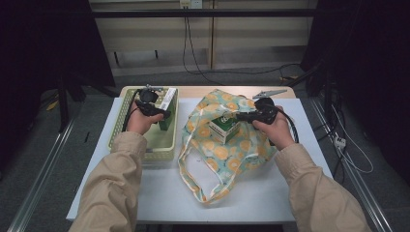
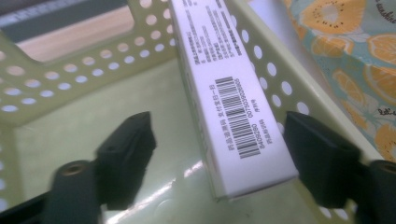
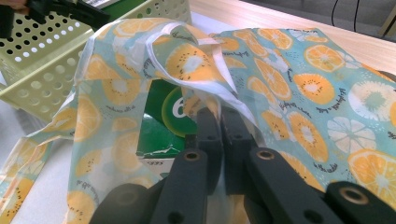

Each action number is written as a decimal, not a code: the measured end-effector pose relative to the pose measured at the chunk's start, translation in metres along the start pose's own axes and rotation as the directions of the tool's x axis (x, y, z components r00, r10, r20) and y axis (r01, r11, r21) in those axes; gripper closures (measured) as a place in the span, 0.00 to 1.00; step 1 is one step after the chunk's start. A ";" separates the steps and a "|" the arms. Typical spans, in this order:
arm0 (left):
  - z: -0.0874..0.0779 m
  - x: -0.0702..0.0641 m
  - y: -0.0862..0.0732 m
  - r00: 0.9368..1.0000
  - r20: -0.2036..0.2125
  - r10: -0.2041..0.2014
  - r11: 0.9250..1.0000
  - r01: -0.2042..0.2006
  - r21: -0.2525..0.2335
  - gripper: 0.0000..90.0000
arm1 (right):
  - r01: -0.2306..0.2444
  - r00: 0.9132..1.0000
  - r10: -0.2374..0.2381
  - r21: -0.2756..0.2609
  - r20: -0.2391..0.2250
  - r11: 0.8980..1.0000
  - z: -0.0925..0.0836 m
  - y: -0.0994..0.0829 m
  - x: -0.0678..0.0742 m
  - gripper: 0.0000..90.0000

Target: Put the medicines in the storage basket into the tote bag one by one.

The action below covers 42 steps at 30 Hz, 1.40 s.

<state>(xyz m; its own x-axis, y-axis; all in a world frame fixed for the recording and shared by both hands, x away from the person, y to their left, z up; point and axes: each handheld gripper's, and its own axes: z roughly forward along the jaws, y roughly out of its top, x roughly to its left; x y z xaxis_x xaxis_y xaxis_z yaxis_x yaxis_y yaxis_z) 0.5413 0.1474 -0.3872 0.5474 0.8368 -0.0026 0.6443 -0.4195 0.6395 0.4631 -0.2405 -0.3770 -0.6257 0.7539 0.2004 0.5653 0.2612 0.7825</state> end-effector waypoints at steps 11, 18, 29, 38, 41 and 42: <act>0.005 0.001 -0.003 0.996 -0.036 -0.083 0.997 0.083 0.001 0.69 | -0.009 1.000 0.009 -0.001 0.001 1.000 0.000 -0.002 -0.003 0.98; -0.023 0.012 -0.005 0.990 0.008 -0.140 0.990 0.140 -0.017 0.69 | -0.016 1.000 0.016 0.006 0.003 1.000 0.001 -0.005 -0.004 0.98; -0.080 0.017 -0.010 0.996 0.069 -0.064 0.997 0.067 -0.037 0.70 | -0.023 1.000 0.022 0.009 0.013 1.000 0.001 -0.005 -0.004 0.98; -0.115 0.002 -0.011 0.987 0.163 0.012 0.996 0.003 -0.094 0.70 | -0.026 0.999 0.026 0.016 0.027 1.000 0.000 -0.006 -0.006 0.98; -0.124 -0.008 -0.010 0.978 0.200 0.056 0.993 -0.034 -0.109 0.70 | -0.022 0.999 0.021 0.018 0.027 1.000 0.001 -0.006 -0.005 0.98; -0.126 -0.012 -0.010 0.975 0.209 0.075 0.992 -0.052 -0.112 0.70 | -0.023 0.999 0.022 0.020 0.026 1.000 0.001 -0.006 -0.004 0.98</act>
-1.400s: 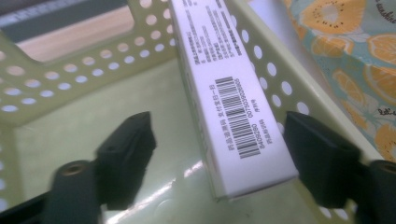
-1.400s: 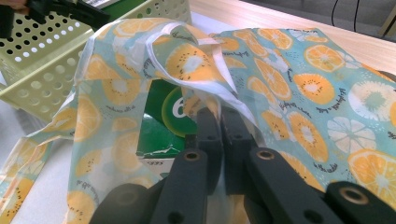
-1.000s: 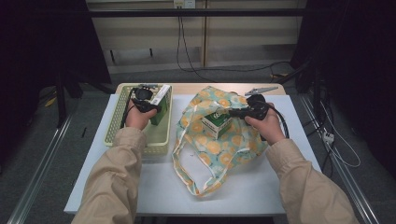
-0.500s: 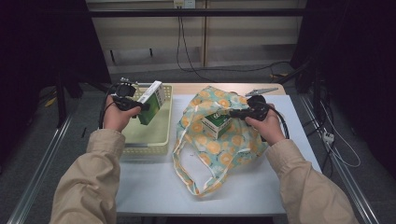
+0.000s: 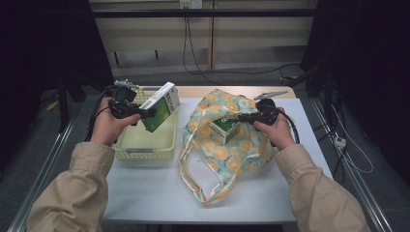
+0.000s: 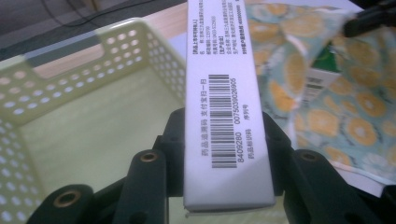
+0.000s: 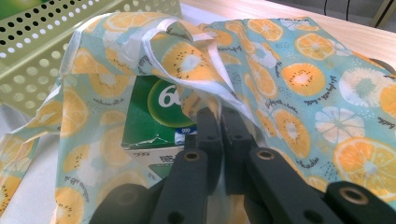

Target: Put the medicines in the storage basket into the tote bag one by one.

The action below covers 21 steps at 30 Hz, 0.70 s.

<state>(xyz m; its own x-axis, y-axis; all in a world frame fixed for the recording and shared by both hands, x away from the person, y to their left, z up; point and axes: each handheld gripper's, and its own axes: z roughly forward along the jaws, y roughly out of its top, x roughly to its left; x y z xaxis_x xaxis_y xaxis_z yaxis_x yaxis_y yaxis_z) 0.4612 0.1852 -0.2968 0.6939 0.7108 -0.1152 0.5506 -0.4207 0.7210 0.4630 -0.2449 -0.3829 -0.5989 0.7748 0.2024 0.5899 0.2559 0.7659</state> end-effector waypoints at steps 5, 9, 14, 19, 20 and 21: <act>-0.001 -0.023 0.005 0.995 0.074 0.071 0.997 -0.071 -0.004 0.70 | -0.001 1.000 0.001 0.000 0.002 1.000 0.000 0.000 0.000 0.98; 0.005 -0.041 0.008 0.986 0.123 0.109 0.994 -0.109 -0.008 0.70 | 0.002 1.000 -0.002 -0.004 0.000 1.000 0.000 0.001 0.001 0.98; 0.017 -0.062 0.009 0.972 0.181 0.153 0.988 -0.155 0.000 0.70 | 0.005 1.000 -0.005 -0.004 0.000 1.000 -0.001 0.001 0.001 0.98; 0.029 -0.080 0.008 0.953 0.232 0.195 0.979 -0.202 0.004 0.70 | 0.008 1.000 -0.008 -0.008 0.003 1.000 -0.002 0.001 0.000 0.98; 0.031 -0.083 0.008 0.950 0.240 0.200 0.978 -0.208 0.009 0.70 | 0.006 1.000 -0.006 -0.009 0.002 1.000 -0.003 0.001 0.000 0.98; 0.034 -0.086 0.007 0.947 0.249 0.204 0.977 -0.213 0.009 0.70 | 0.006 1.000 -0.006 -0.009 0.001 1.000 -0.003 0.001 0.000 0.98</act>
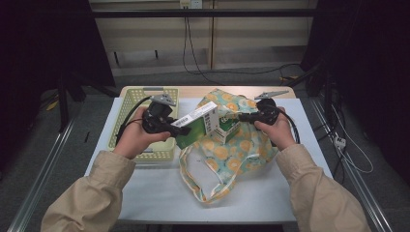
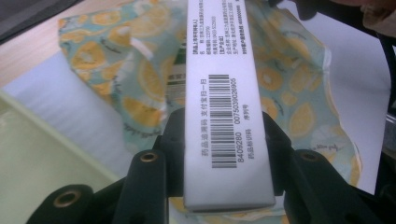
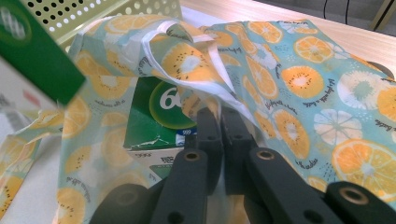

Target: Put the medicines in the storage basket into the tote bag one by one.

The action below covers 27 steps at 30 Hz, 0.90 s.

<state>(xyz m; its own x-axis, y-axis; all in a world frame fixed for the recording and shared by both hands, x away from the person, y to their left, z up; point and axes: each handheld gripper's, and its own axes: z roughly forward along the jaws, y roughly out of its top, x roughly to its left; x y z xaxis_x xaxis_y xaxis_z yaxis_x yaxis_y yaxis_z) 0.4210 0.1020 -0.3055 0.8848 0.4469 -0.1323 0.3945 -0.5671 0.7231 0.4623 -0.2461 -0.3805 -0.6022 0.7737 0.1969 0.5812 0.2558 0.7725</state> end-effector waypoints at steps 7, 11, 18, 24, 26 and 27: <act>0.024 -0.013 -0.004 0.998 0.051 0.028 0.999 -0.030 0.028 0.70 | -0.003 1.000 0.003 -0.005 -0.002 1.000 -0.002 0.001 0.000 0.98; 0.039 -0.018 -0.006 0.996 0.073 0.041 0.998 -0.044 0.041 0.70 | -0.002 1.000 0.002 -0.009 0.000 1.000 -0.003 0.001 0.000 0.98; 0.062 -0.027 -0.008 0.993 0.099 0.062 0.996 -0.067 0.053 0.69 | 0.007 1.000 -0.007 -0.017 0.000 1.000 -0.007 0.004 0.001 0.98; 0.084 -0.033 -0.008 0.991 0.111 0.071 0.995 -0.078 0.062 0.69 | 0.005 1.000 -0.005 -0.021 -0.005 1.000 -0.008 0.006 0.004 0.98; 0.092 -0.034 -0.009 0.993 0.095 0.071 0.995 -0.077 0.062 0.69 | 0.009 1.000 -0.009 -0.024 -0.007 1.000 -0.008 0.006 0.004 0.98; 0.096 -0.034 -0.008 0.993 0.092 0.071 0.995 -0.077 0.066 0.69 | 0.008 1.000 -0.008 -0.024 -0.007 1.000 -0.008 0.006 0.005 0.98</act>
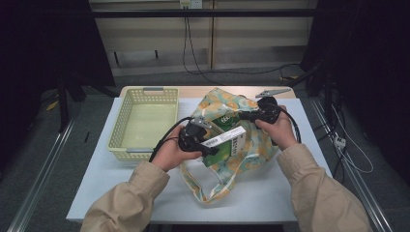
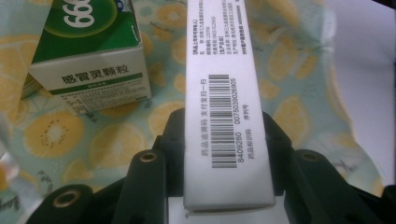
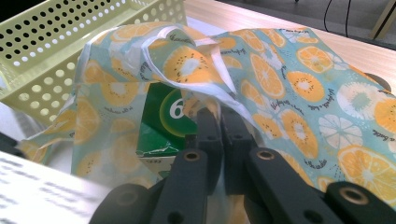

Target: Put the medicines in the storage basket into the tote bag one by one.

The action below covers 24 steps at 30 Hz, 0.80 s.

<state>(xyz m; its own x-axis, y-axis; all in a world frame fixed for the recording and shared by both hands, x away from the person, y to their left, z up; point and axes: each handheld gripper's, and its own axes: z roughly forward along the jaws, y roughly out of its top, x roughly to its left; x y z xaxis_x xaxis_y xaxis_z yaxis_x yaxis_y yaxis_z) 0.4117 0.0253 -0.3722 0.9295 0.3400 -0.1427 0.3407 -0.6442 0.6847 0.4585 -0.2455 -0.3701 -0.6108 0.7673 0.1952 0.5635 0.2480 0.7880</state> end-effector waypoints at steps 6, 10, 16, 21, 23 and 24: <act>0.023 0.003 0.006 1.000 -0.027 -0.009 1.000 0.009 -0.003 0.69 | 0.003 1.000 -0.003 -0.006 0.000 1.000 -0.003 0.002 0.001 0.98; 0.037 0.005 0.012 0.999 -0.035 -0.021 1.000 0.021 -0.011 0.69 | 0.000 1.000 0.000 -0.008 0.004 1.000 -0.005 0.001 0.000 0.98; 0.052 0.008 0.015 0.999 -0.029 -0.043 0.999 0.043 -0.012 0.69 | -0.004 1.000 0.004 -0.011 0.009 1.000 -0.006 0.001 -0.002 0.98; 0.057 0.011 0.021 0.997 -0.061 -0.049 0.999 0.048 -0.015 0.69 | -0.007 1.000 0.008 -0.018 0.008 1.000 -0.007 0.002 -0.003 0.98; 0.059 0.010 0.024 0.993 -0.104 -0.050 0.999 0.049 -0.010 0.69 | -0.004 1.000 0.005 -0.017 0.008 1.000 -0.008 0.002 -0.002 0.98; 0.060 0.013 0.025 0.995 -0.089 -0.053 0.999 0.052 -0.013 0.69 | -0.005 1.000 0.005 -0.018 0.007 1.000 -0.008 0.002 -0.002 0.98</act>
<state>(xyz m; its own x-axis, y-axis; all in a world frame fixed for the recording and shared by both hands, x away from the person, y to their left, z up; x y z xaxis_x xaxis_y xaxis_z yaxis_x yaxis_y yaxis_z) 0.4402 -0.0273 -0.4001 0.8941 0.4330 -0.1144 0.3866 -0.6170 0.6854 0.4562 -0.2516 -0.3643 -0.6038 0.7729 0.1949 0.5562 0.2334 0.7976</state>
